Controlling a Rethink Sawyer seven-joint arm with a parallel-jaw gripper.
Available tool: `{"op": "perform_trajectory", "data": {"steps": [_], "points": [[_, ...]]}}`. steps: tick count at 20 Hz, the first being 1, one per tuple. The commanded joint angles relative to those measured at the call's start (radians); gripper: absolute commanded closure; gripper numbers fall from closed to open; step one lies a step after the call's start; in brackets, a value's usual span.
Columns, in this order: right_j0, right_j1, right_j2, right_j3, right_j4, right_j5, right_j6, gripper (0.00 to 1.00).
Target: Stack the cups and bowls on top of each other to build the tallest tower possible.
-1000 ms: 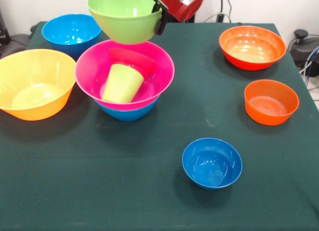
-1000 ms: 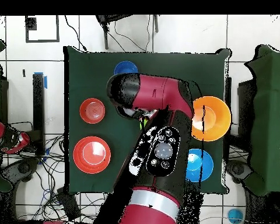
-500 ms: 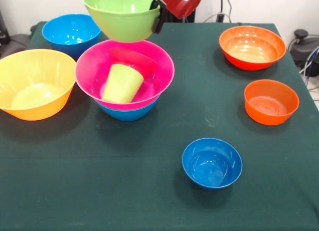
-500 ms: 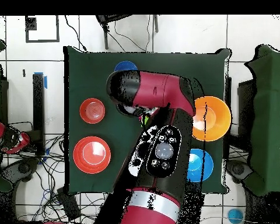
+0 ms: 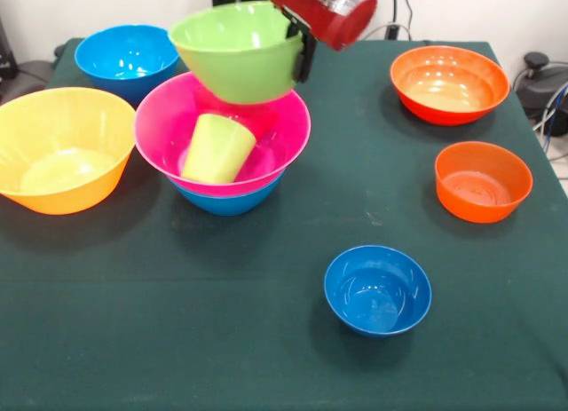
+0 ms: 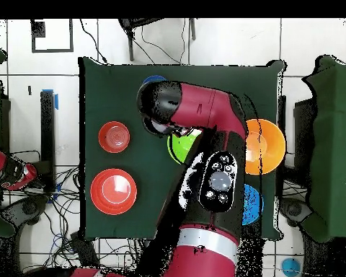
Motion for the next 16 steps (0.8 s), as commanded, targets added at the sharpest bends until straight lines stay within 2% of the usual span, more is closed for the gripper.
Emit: {"op": "perform_trajectory", "data": {"steps": [1, 4, 7, 16], "points": [[-0.047, -0.014, 0.246, 0.112, 0.097, -0.139, -0.074, 1.00], [-0.068, -0.021, 0.292, 0.144, 0.120, -0.187, -0.102, 1.00], [-0.069, -0.026, 0.303, 0.148, 0.115, -0.209, -0.096, 1.00], [-0.045, -0.033, 0.265, 0.099, 0.044, -0.131, -0.070, 1.00]]}}
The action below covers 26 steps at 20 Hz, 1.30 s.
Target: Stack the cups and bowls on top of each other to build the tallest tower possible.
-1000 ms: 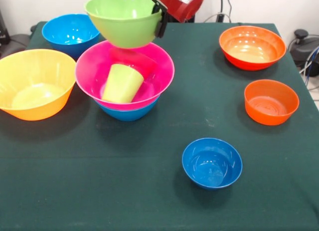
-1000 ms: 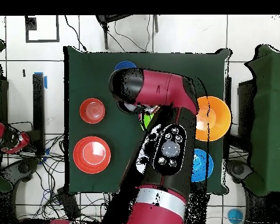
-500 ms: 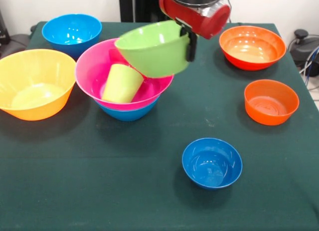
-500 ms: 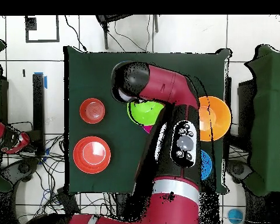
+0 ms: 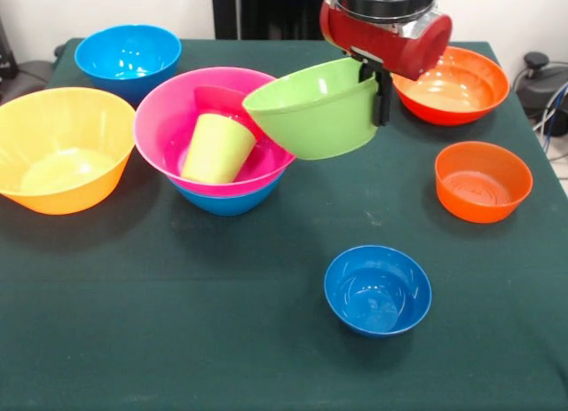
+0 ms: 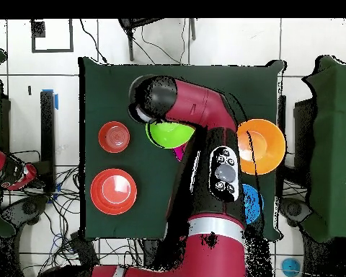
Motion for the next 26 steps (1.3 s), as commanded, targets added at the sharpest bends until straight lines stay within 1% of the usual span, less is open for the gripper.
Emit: {"op": "perform_trajectory", "data": {"steps": [1, 4, 8, 11, 14, 18, 21, 26], "points": [[0.017, -0.014, 0.085, 0.043, -0.062, 0.036, -0.067, 1.00], [0.037, -0.010, 0.060, 0.026, -0.085, 0.038, -0.049, 1.00], [0.083, 0.027, 0.024, -0.020, -0.112, 0.067, 0.009, 1.00], [0.111, 0.057, 0.011, -0.040, -0.117, 0.057, 0.049, 1.00], [0.128, 0.079, 0.005, -0.053, -0.111, 0.047, 0.068, 1.00], [0.124, 0.091, 0.024, -0.028, -0.084, 0.026, 0.064, 1.00], [0.131, 0.122, 0.018, -0.045, -0.089, 0.012, 0.064, 1.00], [0.132, 0.134, 0.007, -0.039, -0.105, 0.000, 0.046, 1.00]]}}
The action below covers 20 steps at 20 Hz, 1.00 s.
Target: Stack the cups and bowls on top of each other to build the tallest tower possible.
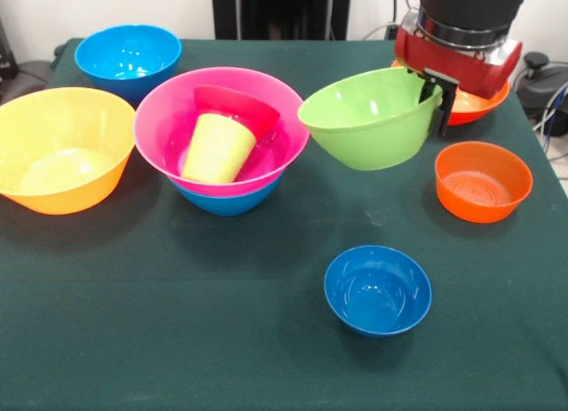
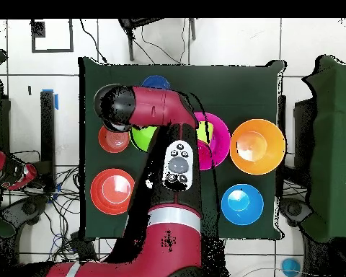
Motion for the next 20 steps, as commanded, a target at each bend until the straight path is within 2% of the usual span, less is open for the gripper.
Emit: {"op": "perform_trajectory", "data": {"steps": [1, 11, 20], "points": [[-0.003, 0.080, 0.039, -0.015, -0.048, -0.006, 0.040, 1.00], [-0.006, 0.149, 0.031, -0.049, -0.053, -0.064, 0.034, 1.00], [-0.020, 0.195, 0.078, -0.051, 0.004, -0.165, 0.063, 1.00]]}}
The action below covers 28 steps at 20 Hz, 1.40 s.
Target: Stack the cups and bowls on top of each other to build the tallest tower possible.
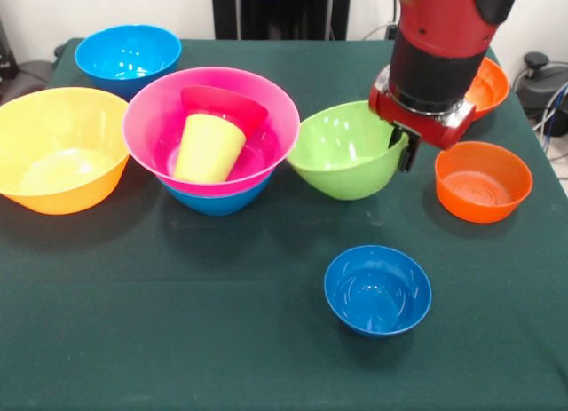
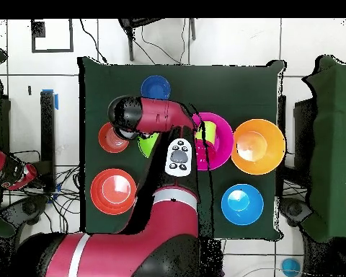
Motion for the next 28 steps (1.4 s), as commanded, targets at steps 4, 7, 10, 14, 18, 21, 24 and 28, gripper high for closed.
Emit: {"op": "perform_trajectory", "data": {"steps": [4, 7, 10, 14, 18, 21, 24, 28], "points": [[-0.019, 0.070, 0.118, -0.023, 0.029, -0.194, 0.083, 1.00], [-0.016, 0.071, 0.113, -0.005, 0.036, -0.235, 0.098, 1.00], [-0.024, 0.072, 0.126, 0.003, 0.042, -0.277, 0.089, 1.00], [-0.037, 0.070, 0.153, 0.014, 0.041, -0.305, 0.063, 1.00], [-0.046, 0.066, 0.171, 0.023, 0.040, -0.299, 0.048, 1.00], [-0.057, 0.060, 0.191, 0.038, 0.032, -0.339, 0.044, 0.00], [-0.068, 0.058, 0.207, 0.046, 0.031, -0.348, 0.034, 0.00], [-0.079, 0.058, 0.221, 0.048, 0.022, -0.361, 0.033, 0.00]]}}
